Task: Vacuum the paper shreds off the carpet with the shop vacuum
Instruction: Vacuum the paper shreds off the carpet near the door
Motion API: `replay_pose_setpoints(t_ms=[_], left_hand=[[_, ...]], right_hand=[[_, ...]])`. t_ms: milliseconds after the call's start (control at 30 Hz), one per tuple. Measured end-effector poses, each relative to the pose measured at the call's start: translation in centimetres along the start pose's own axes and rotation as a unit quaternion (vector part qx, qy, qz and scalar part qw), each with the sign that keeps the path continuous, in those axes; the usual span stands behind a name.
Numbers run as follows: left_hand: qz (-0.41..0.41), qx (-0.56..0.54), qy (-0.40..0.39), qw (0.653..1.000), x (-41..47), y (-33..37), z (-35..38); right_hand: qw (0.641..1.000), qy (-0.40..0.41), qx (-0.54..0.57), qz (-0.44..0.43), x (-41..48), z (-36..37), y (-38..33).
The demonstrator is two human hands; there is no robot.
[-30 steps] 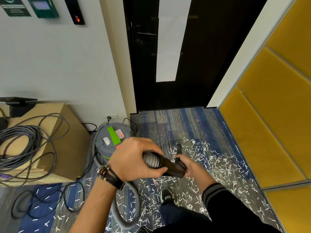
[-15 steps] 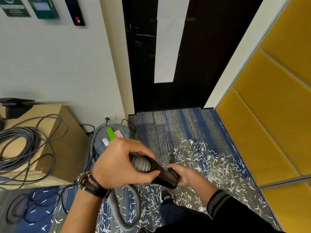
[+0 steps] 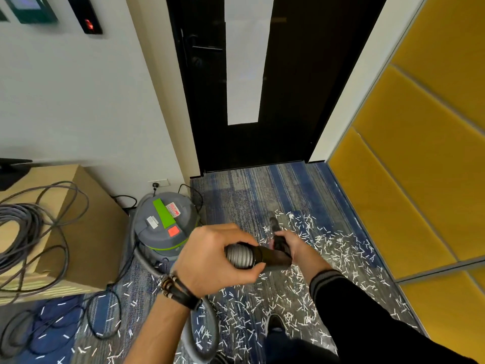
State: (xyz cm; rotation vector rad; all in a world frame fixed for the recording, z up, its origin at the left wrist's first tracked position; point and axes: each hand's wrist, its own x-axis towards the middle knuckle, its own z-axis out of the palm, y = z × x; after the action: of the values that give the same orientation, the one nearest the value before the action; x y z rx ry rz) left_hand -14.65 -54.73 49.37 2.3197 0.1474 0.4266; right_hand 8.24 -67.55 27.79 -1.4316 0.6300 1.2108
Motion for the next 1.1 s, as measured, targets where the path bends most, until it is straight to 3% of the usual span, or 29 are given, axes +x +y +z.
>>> replay_pose_setpoints(t_ms=[100,167,300,467,567,767,967,1100], left_hand=[[0.0,-0.018,-0.001,1.0,1.7,0.2,2.0],[0.013,-0.011,-0.017,1.0,3.1,1.0,2.8],[0.003,0.047,-0.083,0.995,5.2,3.3,4.4],[-0.065,0.141,-0.103,0.982,5.6,3.9,5.0],[-0.069,0.16,-0.135,0.975,6.3,4.1,4.5],[-0.065,0.163,-0.184,0.967,6.3,5.4,6.1],[-0.011,0.209,-0.225,0.952,6.4,7.5,8.6],[-0.016,0.196,-0.185,0.963,7.2,7.6,6.5]], right_hand=[[0.999,-0.013,-0.047,0.018,1.3,-2.3,0.6],[0.999,-0.024,-0.022,0.025,1.1,-3.5,0.7],[0.996,-0.043,0.076,0.031,1.0,-7.0,0.5],[0.964,-0.118,0.236,0.04,1.0,-8.7,-0.9],[0.954,-0.138,0.264,0.041,0.2,-7.8,-2.2],[0.979,-0.11,0.167,0.043,-0.2,-10.3,-2.0],[0.995,-0.044,-0.078,0.035,-0.4,-12.3,-1.6],[0.994,-0.072,-0.087,-0.004,-2.0,-10.7,-4.4]])
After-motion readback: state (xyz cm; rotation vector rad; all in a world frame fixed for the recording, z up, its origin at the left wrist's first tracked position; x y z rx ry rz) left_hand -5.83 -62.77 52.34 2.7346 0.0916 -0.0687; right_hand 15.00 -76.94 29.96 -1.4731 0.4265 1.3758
